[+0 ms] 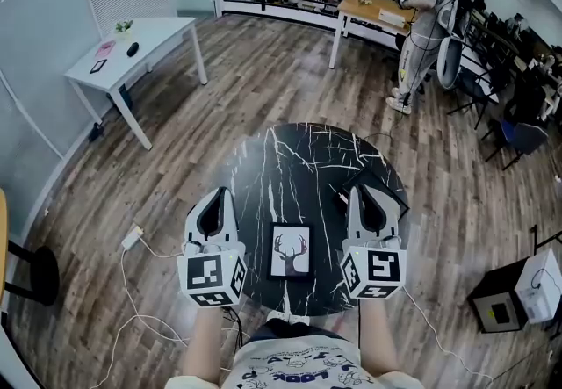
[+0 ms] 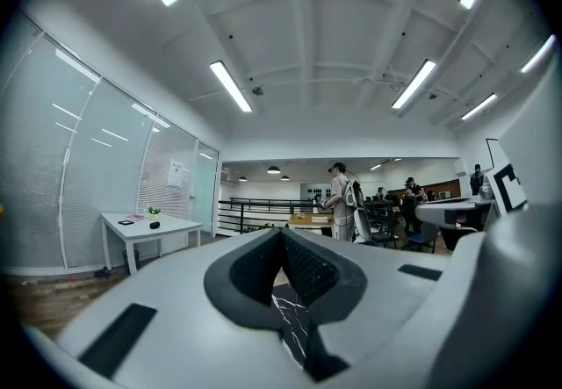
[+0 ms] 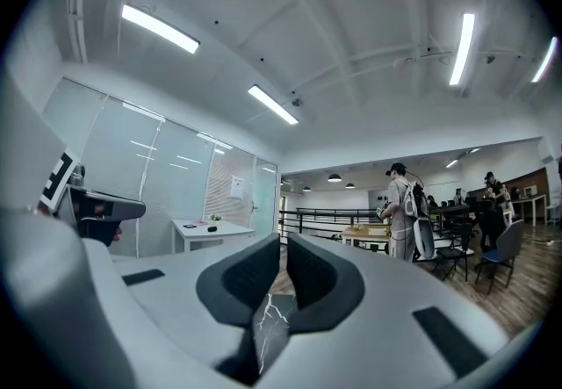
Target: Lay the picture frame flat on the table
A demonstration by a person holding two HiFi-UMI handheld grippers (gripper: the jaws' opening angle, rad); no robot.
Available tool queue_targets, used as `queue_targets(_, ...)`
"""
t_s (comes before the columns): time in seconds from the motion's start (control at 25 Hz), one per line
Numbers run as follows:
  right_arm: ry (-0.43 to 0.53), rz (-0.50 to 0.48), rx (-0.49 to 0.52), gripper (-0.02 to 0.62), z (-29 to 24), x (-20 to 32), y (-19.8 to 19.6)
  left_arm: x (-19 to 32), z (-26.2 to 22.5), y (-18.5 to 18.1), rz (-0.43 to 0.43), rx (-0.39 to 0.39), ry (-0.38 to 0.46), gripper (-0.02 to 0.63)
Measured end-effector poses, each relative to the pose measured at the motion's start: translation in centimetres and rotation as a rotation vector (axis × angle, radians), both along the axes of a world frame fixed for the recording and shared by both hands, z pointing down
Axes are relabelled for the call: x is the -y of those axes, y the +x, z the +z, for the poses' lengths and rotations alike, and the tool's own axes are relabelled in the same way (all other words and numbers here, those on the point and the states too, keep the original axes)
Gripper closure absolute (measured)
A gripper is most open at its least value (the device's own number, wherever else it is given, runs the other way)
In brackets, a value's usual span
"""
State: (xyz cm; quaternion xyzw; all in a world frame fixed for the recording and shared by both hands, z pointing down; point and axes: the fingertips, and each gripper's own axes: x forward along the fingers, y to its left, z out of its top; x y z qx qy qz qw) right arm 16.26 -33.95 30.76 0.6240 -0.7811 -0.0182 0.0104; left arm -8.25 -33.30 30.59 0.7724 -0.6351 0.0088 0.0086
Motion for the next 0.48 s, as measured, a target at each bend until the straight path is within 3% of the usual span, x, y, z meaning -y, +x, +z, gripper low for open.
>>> queue_targets(0.48,-0.005,0.005,0.016,0.549,0.12,0.28,0.37,0.22,-0.13,0.46,0.010,0.007,0.002,0.583)
